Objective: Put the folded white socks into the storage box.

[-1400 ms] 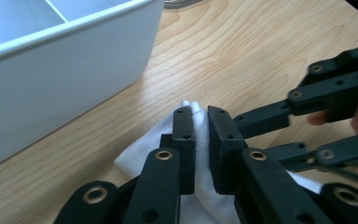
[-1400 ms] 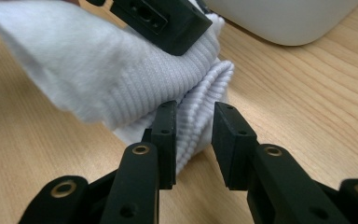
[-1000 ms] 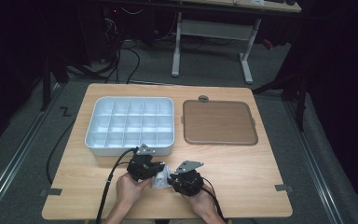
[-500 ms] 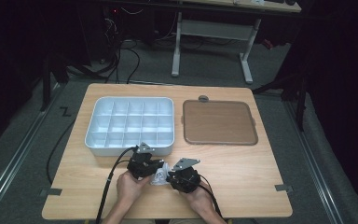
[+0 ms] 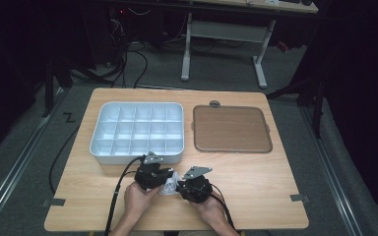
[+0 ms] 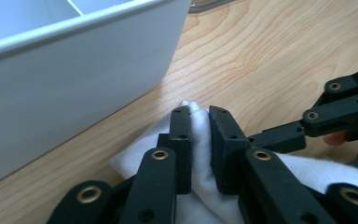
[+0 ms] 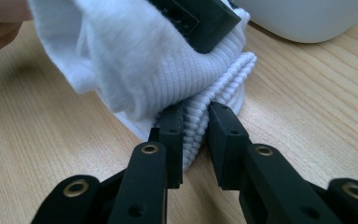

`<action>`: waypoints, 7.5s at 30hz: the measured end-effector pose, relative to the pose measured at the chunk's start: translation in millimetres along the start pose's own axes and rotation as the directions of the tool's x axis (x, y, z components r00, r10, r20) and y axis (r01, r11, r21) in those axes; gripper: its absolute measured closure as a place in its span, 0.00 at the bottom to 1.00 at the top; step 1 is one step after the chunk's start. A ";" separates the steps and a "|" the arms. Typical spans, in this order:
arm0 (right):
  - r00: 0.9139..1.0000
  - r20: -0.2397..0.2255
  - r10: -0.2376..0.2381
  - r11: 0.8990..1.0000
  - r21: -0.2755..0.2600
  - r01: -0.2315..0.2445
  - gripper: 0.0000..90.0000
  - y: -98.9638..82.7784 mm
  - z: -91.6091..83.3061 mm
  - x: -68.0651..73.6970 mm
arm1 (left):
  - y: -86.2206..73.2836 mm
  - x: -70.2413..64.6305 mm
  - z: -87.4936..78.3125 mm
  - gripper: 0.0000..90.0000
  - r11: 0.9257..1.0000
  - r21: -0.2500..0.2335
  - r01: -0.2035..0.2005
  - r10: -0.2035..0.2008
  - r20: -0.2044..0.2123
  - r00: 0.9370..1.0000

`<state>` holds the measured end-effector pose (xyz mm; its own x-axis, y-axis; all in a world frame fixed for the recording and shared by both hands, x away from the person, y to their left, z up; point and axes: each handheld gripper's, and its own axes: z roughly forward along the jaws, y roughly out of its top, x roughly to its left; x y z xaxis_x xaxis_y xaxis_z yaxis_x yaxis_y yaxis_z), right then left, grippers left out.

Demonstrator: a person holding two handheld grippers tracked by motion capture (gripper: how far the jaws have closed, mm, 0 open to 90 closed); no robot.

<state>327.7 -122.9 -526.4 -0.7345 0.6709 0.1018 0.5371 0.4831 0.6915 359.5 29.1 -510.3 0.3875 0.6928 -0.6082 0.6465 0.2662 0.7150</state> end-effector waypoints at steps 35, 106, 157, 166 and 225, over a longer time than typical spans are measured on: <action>1.000 -0.010 0.007 1.000 0.003 -0.007 0.85 0.0 -0.3 -1.9 | 8.3 -5.7 -5.5 0.57 0.998 -0.063 0.017 -0.016 0.014 1.000; 0.999 0.017 -0.048 0.990 -0.130 0.050 0.78 18.1 -74.8 23.7 | -14.8 -5.6 -25.9 0.57 0.996 -0.054 -0.076 0.074 -0.044 0.996; 0.998 0.051 -0.021 1.000 -0.003 0.022 0.94 27.6 -7.2 -12.3 | -31.9 -3.1 -25.7 0.38 0.996 -0.006 -0.093 0.093 -0.074 0.993; 0.998 0.055 -0.018 1.000 0.008 0.018 0.94 25.6 0.2 -14.2 | -29.6 2.1 -22.7 0.38 0.996 0.003 -0.085 0.085 -0.071 0.994; 0.915 0.328 0.235 0.972 -0.102 -0.213 0.62 -70.0 -77.5 -92.5 | 0.2 34.3 -16.5 0.33 0.988 -0.040 0.148 -0.152 -0.153 0.976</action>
<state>325.9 -262.3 -528.8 -0.4095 0.9121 0.0209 0.6364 0.2692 0.7229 362.1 64.0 -525.3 0.1792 0.7387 -0.6498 0.6697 0.3922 0.6306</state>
